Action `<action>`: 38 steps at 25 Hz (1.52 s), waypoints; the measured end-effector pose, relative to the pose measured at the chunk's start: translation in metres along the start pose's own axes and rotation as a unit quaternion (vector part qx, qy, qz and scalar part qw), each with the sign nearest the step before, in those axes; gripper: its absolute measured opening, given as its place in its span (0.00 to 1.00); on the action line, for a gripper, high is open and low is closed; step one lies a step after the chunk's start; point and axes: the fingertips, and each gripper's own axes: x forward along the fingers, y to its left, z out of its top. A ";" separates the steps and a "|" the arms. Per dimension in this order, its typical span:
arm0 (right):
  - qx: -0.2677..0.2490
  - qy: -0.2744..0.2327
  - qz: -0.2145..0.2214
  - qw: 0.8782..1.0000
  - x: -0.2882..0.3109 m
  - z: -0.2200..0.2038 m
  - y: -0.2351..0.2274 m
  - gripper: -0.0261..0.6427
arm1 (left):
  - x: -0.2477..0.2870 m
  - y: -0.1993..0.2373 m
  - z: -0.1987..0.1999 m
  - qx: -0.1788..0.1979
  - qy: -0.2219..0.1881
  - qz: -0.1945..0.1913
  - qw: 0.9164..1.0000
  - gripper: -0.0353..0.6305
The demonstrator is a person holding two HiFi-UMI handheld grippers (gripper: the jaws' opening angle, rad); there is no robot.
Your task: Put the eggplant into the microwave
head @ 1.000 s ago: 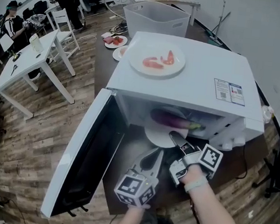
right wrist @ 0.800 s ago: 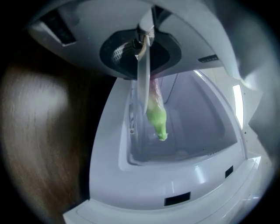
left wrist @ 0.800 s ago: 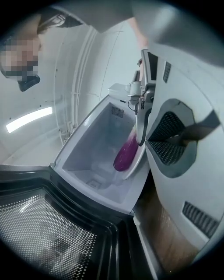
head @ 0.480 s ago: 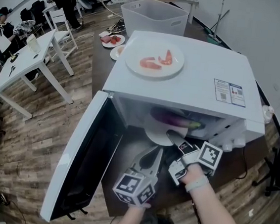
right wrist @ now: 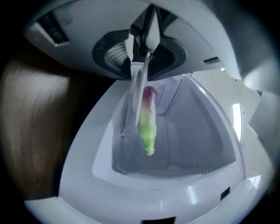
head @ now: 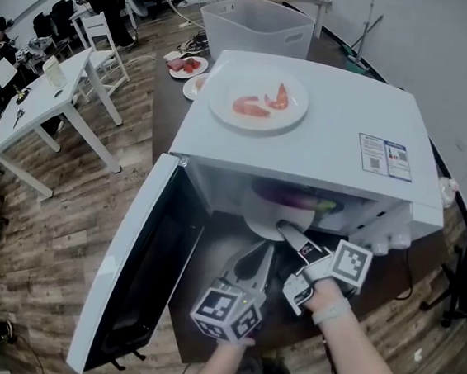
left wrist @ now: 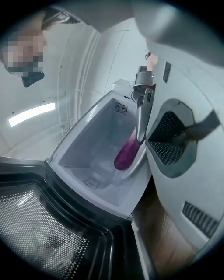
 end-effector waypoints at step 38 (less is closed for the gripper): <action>-0.294 0.071 -0.092 0.949 -0.013 -0.004 -0.008 0.06 | 0.011 0.025 0.016 -0.025 0.001 0.026 0.999 0.07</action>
